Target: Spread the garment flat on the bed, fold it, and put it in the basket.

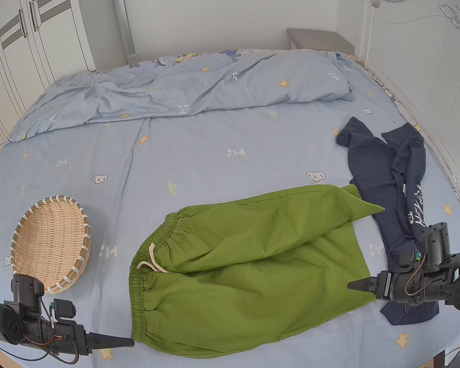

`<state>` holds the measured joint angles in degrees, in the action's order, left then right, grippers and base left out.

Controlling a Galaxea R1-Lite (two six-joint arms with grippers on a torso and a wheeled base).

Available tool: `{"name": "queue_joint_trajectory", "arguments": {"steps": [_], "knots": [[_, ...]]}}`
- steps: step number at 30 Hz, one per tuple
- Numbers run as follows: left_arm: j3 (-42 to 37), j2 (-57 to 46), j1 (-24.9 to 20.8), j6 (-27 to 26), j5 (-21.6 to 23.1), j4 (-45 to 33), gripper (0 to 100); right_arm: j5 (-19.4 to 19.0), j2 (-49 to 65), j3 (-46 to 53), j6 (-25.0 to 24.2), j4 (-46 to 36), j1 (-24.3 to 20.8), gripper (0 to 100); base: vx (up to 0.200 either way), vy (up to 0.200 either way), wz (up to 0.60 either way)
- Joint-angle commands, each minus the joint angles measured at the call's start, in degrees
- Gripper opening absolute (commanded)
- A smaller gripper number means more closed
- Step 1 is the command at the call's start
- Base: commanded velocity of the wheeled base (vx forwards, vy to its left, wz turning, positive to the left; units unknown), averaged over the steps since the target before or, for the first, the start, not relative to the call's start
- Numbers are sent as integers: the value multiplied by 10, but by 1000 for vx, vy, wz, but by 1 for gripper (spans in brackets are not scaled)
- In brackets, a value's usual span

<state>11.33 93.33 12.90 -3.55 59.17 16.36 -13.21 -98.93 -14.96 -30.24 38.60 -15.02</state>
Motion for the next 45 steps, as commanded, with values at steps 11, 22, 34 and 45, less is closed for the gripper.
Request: {"name": "queue_joint_trajectory", "arguments": {"steps": [11,22,34,45], "knots": [[29,121,-5,0,4,7,100,-1,65,2,0,0,14,100,0,0,0],[68,153,-31,23,4,5,100,-1,76,2,0,1,16,100,0,0,0],[101,170,-47,55,2,4,100,-1,78,-1,0,2,17,100,0,0,0],[143,186,-78,83,1,2,100,-1,78,-2,0,3,17,100,0,0,0]]}}
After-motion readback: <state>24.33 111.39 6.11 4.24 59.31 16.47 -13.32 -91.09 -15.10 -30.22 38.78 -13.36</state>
